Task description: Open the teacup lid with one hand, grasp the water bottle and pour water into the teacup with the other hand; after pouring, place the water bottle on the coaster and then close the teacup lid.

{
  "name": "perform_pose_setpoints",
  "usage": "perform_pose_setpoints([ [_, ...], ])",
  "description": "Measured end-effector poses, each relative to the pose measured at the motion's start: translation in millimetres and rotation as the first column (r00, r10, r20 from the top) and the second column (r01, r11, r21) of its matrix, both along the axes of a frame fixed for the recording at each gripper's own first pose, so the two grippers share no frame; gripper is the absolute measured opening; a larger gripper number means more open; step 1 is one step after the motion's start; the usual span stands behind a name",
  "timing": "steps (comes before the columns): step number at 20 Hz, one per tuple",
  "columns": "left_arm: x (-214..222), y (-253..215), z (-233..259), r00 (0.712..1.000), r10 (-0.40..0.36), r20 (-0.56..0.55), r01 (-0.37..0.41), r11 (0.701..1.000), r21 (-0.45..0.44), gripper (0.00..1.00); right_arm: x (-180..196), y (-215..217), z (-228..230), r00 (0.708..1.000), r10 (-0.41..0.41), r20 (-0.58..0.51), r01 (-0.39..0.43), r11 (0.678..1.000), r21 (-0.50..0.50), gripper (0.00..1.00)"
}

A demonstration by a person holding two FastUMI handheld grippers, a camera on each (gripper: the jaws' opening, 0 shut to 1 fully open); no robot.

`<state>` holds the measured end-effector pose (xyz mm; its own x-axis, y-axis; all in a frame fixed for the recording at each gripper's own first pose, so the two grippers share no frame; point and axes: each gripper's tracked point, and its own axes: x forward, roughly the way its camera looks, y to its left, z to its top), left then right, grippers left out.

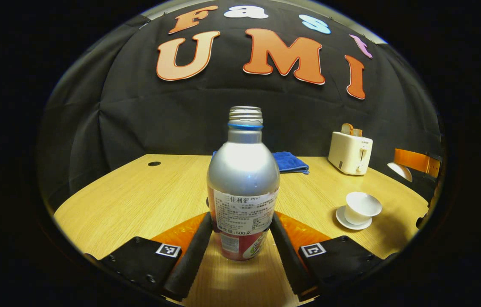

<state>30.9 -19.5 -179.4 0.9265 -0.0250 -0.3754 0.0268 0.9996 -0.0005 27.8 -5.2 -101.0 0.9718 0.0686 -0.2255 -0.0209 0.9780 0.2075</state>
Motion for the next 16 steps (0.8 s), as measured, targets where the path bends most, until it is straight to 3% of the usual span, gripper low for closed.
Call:
perform_pose_setpoints([
  [3, 2.7, 0.3, 1.9, 1.0, 0.001, -0.012, 0.0, 0.999, 0.043, 0.83, -3.2, -6.3, 1.6, 1.0, -0.007, 0.007, 0.007, 1.0, -0.001, 0.19],
  [7, 8.1, -6.8, 11.8, 0.999, -0.042, -0.001, 0.041, 0.97, 0.238, 0.84, -6.3, -18.8, 4.5, 1.0, -0.026, 0.012, 0.026, 1.0, -0.001, 0.19],
  [10, 8.7, -22.6, 19.8, 0.995, -0.095, -0.005, 0.089, 0.915, 0.393, 0.84, -10.8, -28.8, 5.4, 0.999, -0.041, 0.016, 0.041, 0.999, -0.006, 0.19],
  [13, 15.4, -39.4, 23.6, 0.989, -0.149, -0.024, 0.142, 0.861, 0.489, 0.83, -15.6, -37.7, 7.3, 0.999, -0.048, 0.019, 0.048, 0.999, -0.004, 0.19],
  [16, 17.8, -57.3, 12.4, 0.973, -0.214, -0.085, 0.222, 0.768, 0.6, 0.84, -19.8, -49.1, 2.8, 0.998, -0.06, 0.016, 0.061, 0.998, -0.027, 0.18],
])
